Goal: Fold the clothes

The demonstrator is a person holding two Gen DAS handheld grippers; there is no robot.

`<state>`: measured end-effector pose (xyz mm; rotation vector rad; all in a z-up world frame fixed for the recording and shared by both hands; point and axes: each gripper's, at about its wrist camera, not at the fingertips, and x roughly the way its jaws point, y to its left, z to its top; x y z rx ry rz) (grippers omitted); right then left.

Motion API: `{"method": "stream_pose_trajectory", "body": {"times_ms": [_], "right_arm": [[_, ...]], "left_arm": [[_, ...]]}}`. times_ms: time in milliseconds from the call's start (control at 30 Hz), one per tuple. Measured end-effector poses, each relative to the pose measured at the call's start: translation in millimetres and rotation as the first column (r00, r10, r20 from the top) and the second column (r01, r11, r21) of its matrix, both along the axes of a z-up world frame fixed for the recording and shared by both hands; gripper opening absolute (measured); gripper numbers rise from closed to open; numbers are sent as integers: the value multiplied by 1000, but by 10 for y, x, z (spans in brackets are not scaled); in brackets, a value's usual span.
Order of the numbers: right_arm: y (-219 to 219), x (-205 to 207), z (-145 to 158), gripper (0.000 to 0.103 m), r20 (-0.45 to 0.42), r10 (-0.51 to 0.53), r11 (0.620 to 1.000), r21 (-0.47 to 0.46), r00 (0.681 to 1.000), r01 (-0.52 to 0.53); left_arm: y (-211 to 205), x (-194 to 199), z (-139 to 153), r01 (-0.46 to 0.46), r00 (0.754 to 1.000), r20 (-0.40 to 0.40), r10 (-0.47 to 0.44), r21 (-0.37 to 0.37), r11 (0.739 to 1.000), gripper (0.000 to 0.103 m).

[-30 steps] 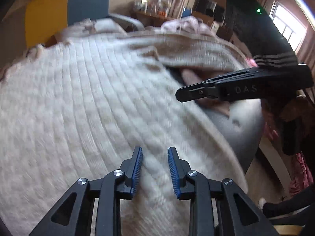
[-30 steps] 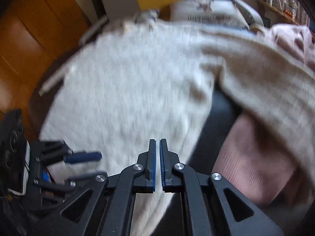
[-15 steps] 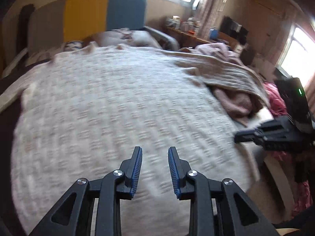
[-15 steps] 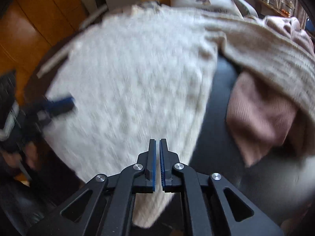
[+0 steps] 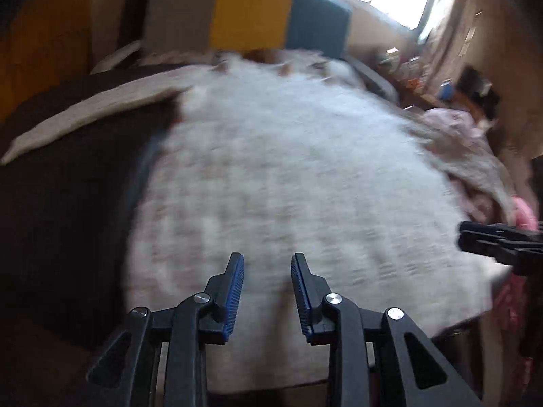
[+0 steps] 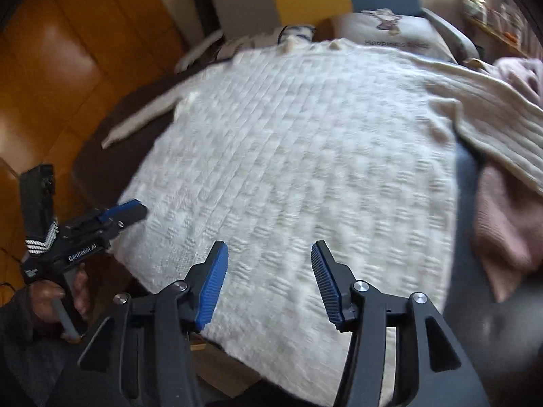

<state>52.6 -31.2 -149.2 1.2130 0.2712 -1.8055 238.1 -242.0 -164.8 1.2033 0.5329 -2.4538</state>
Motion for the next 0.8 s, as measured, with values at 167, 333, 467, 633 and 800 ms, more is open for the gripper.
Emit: {"method": "stream_pose_trajectory", "body": {"times_ms": [167, 333, 467, 633, 800], "right_arm": [[-104, 198, -279, 55, -112, 46, 994, 106, 993, -34], [-190, 172, -54, 55, -81, 47, 998, 38, 996, -44], [-499, 199, 11, 55, -89, 81, 997, 16, 993, -80], [-575, 305, -336, 55, -180, 126, 982, 162, 976, -97], [-536, 66, -160, 55, -91, 63, 994, 98, 994, -54]], "left_arm": [[-172, 209, 38, -11, 999, -40, 11, 18, 1000, 28], [-338, 351, 216, -67, 988, -134, 77, 74, 995, 29], [-360, 240, 24, -91, 995, -28, 92, 53, 994, 28], [-421, 342, 9, -86, 994, -57, 91, 83, 993, 28], [-668, 517, 231, -127, 978, -147, 145, 131, 983, 28]]}}
